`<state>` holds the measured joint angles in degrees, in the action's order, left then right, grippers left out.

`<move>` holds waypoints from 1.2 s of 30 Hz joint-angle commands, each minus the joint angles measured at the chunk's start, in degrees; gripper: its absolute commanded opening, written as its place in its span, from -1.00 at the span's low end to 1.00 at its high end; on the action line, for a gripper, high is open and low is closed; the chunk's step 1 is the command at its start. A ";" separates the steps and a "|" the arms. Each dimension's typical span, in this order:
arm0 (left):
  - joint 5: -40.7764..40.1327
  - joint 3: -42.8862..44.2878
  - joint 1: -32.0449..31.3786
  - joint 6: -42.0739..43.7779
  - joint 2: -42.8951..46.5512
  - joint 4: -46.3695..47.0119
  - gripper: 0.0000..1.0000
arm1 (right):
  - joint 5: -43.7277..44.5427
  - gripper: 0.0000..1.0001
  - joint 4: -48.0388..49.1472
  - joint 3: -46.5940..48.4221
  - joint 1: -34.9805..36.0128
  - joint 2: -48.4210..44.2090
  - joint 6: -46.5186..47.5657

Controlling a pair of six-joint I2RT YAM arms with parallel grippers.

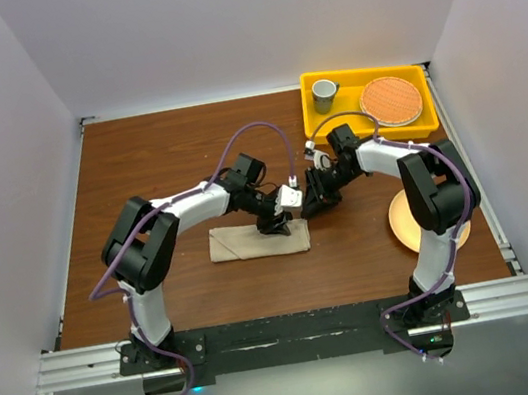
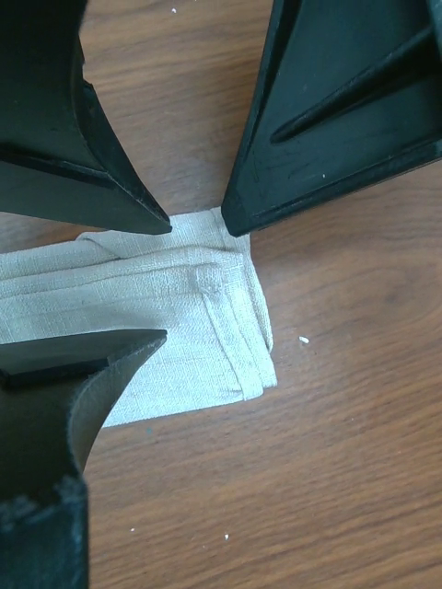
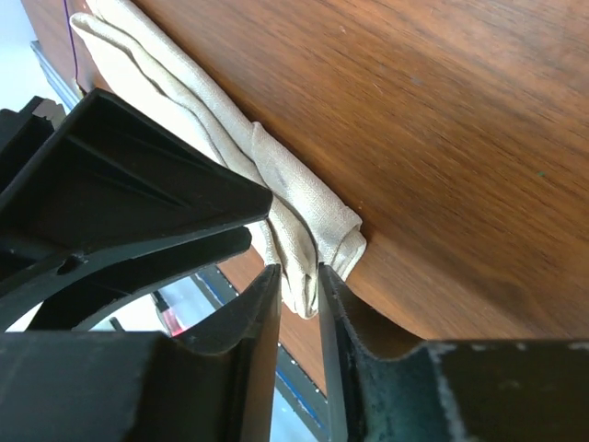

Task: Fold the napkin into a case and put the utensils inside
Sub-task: Pick up the top corner of the smaller rectangle folded napkin from the center of the board.

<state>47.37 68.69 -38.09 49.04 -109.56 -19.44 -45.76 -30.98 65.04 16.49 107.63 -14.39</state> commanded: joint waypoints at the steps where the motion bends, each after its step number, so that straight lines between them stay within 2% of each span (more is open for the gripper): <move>1: 0.17 2.15 -0.85 0.01 -0.57 0.46 0.00 | 0.58 -0.51 1.45 -0.44 0.29 -0.85 -0.82; 4: 0.26 2.77 -1.29 -0.17 -1.36 -0.07 -0.03 | 1.28 -0.55 1.45 -0.35 0.56 -0.15 -0.02; 12: 0.00 2.60 -2.26 0.27 -1.72 -0.51 -0.34 | 1.90 -0.59 1.19 -0.08 1.70 1.79 1.12; 16: -0.70 1.02 -2.61 -0.25 0.22 1.33 -0.65 | 2.86 -0.59 0.58 0.62 2.67 2.93 2.26; 22: -2.02 -0.48 -2.78 -3.15 2.86 2.83 -1.00 | 6.11 -0.60 -0.83 2.02 3.64 4.60 4.37; 36: -3.69 -5.75 -2.78 -20.81 6.46 2.30 -1.00 | 12.01 -0.61 -2.24 3.61 4.16 5.31 9.20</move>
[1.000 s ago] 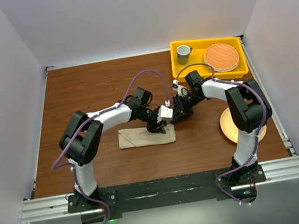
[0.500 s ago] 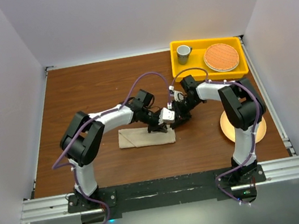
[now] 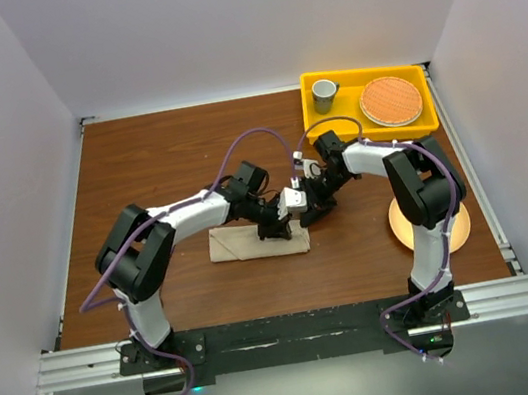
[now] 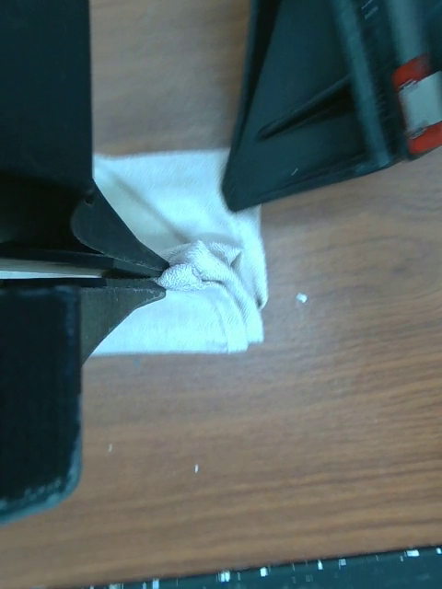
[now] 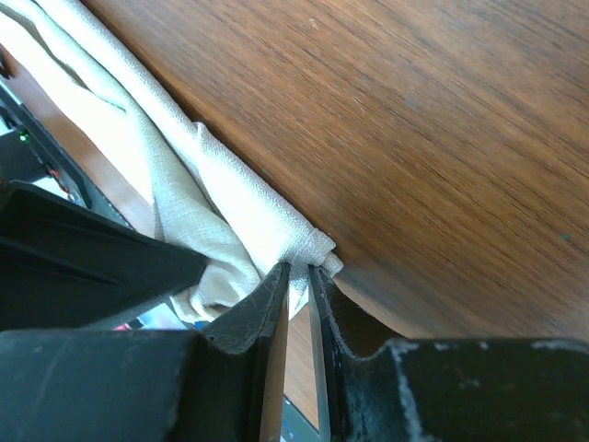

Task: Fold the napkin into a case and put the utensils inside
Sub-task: Pick up the top corner of the smaller rectangle folded napkin from the center of the board, then stuff the top corner of the smaller-rectangle-folded napkin into the folded napkin.

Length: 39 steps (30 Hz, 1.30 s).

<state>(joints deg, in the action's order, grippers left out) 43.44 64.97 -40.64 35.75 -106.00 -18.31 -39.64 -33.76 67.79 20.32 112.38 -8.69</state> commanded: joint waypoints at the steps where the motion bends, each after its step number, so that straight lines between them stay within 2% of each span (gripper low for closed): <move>1: 0.41 -2.30 -0.14 -8.58 2.90 1.34 -1.00 | 5.89 -0.61 0.45 0.85 0.34 0.56 3.59; 8: 0.59 -4.85 1.27 -20.08 2.20 2.75 -1.00 | 6.33 -0.61 0.36 0.76 0.86 -0.23 5.26; 12: 2.17 -4.94 4.25 -25.81 1.14 4.59 -1.00 | 6.68 -0.61 0.27 0.68 1.48 -0.67 5.96; 19: 2.09 -7.31 4.61 -24.59 4.04 10.03 -1.00 | 6.41 -0.58 0.10 1.29 2.80 -2.16 6.75; 22: 2.26 -5.65 4.61 -24.67 3.08 8.29 -1.00 | 6.77 -0.56 -0.17 1.38 3.15 -2.25 7.11; 31: 4.28 -5.73 4.87 -30.90 -1.66 6.53 -1.00 | 3.34 -0.53 1.23 3.05 5.43 -8.75 4.74; 39: 6.21 -5.56 6.80 -34.51 -3.86 7.67 -1.00 | 7.82 -0.55 4.84 1.03 8.51 -12.35 5.17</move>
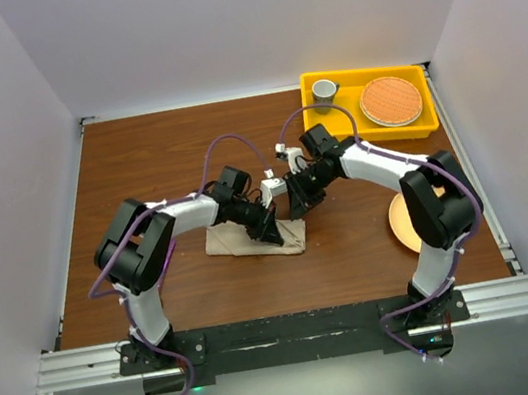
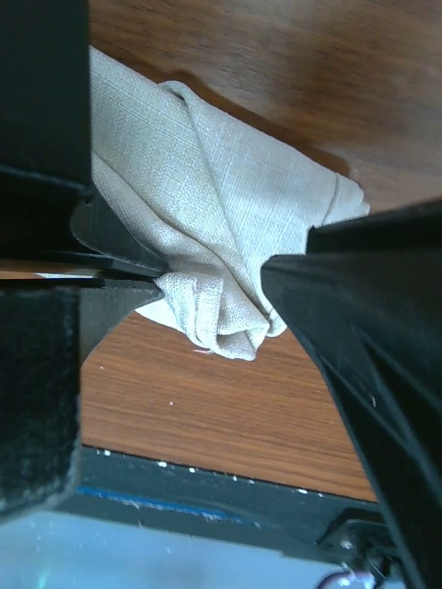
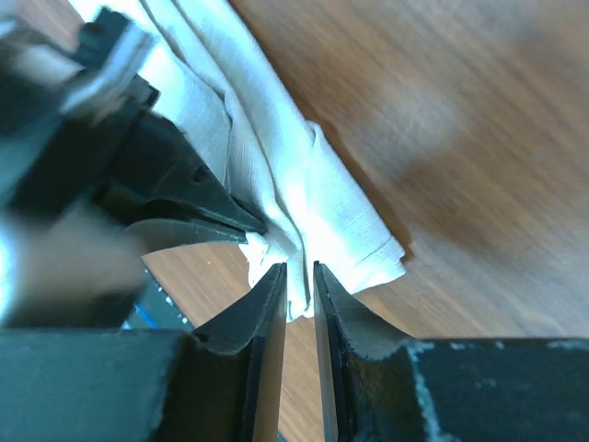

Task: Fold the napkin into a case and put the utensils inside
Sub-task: Stuff the top corner of the smaller-rectangle-folded napkin into the folded napkin.

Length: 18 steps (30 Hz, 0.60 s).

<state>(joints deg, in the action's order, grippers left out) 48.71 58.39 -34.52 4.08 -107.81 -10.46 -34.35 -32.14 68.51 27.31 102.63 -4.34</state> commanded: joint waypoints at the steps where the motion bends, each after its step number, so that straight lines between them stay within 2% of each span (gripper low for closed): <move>1: 1.12 1.11 0.95 -2.85 -2.14 -0.26 -1.00 | 3.23 -0.55 3.75 -0.13 1.60 -3.39 0.91; 7: 2.35 1.11 1.74 -3.64 -3.11 0.44 -1.00 | 4.38 -0.54 6.47 -3.03 2.57 -5.24 2.32; 13: 3.23 0.76 2.70 -5.57 -4.25 0.62 -1.00 | 4.90 -0.50 17.18 -11.55 2.66 -11.48 1.53; 18: 4.46 0.23 3.85 -7.77 -5.83 1.58 -1.00 | 5.60 -0.46 20.54 -14.46 3.18 -14.12 3.98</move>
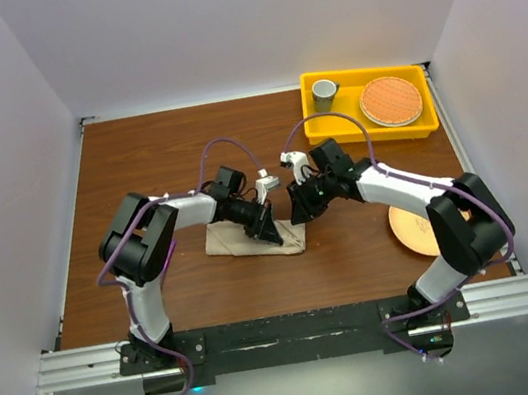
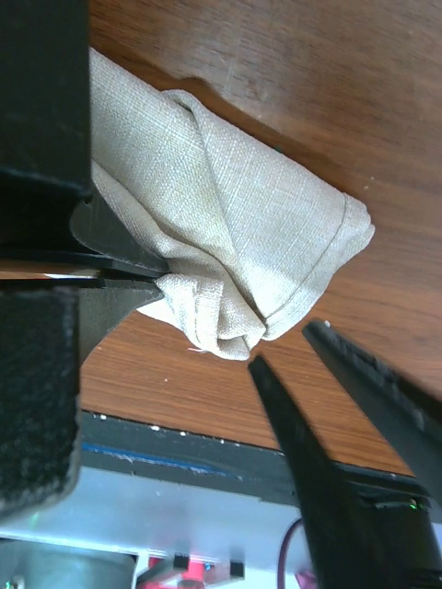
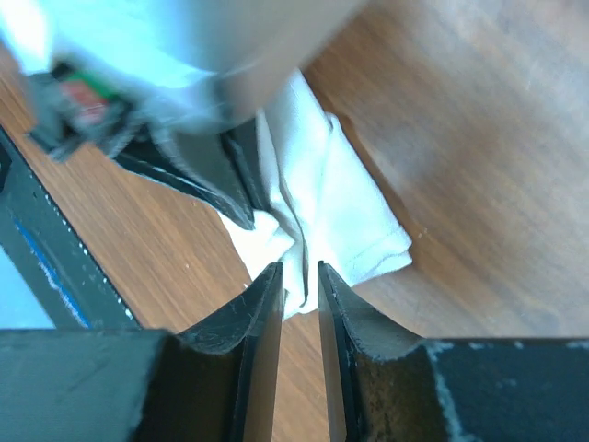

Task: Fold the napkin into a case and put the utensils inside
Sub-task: Stuff the top corner of the smaller-rectangle-folded napkin into the folded napkin.

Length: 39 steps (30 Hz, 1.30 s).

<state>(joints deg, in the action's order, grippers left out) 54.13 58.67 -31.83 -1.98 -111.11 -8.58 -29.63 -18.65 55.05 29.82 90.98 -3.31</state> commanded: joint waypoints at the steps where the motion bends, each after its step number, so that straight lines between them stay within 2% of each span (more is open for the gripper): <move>1: -0.52 0.04 1.33 -2.06 -2.71 -0.12 -1.00 | 1.67 -0.46 7.40 -1.08 1.02 -2.39 2.96; 12: 1.42 -0.05 2.65 -5.23 -4.90 1.02 -1.00 | 11.95 -0.49 6.79 -1.43 8.23 -1.42 10.78; 28: 1.68 -0.49 3.71 -5.23 -5.26 1.11 -1.00 | 21.71 -0.42 4.59 0.41 14.29 3.68 12.63; 39: 1.86 -0.23 3.88 -5.93 -5.78 1.81 -1.00 | 29.45 -0.40 4.50 1.73 15.88 4.47 11.57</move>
<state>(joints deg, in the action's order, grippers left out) 60.40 58.70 -28.93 -8.56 -114.85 -5.96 -4.91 -14.52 54.68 45.01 96.03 8.40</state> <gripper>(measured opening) 0.052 0.299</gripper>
